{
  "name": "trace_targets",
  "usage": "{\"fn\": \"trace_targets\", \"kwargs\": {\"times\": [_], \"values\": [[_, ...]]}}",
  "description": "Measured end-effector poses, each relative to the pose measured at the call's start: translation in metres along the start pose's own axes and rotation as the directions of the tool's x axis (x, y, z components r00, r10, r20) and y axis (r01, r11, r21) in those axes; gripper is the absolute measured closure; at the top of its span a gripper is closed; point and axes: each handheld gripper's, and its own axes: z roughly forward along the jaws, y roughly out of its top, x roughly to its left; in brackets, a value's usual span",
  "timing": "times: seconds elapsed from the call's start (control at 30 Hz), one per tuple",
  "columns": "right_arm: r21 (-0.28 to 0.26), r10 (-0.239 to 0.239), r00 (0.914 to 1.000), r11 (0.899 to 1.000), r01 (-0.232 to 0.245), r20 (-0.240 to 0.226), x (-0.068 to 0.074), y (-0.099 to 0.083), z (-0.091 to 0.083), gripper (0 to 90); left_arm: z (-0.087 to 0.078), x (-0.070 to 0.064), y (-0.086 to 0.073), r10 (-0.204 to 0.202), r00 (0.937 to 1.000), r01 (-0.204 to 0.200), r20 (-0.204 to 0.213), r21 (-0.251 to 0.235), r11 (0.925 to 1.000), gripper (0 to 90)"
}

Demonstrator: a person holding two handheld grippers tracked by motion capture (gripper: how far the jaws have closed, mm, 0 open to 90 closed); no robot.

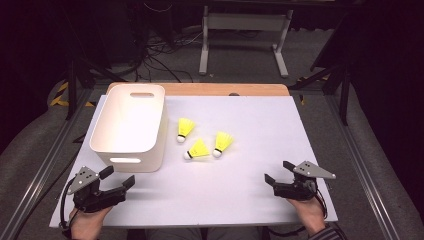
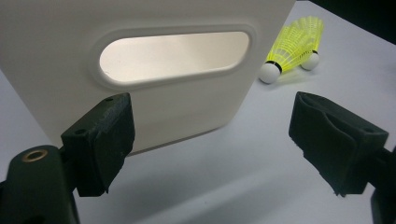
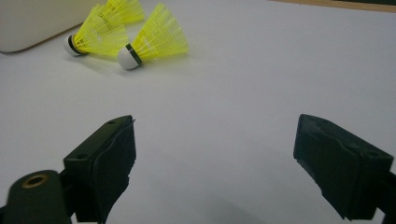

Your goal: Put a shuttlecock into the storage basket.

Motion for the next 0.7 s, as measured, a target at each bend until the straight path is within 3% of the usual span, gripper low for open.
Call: {"fn": "trace_targets", "kwargs": {"times": [0.7], "values": [[0.008,-0.006,1.0000,1.000,0.006,-0.005,0.0007,0.0001,0.0006,13.4,0.0007,-0.0028,0.0010,-0.007,0.9999,0.007,0.008,0.005,1.0000,14.3]]}}
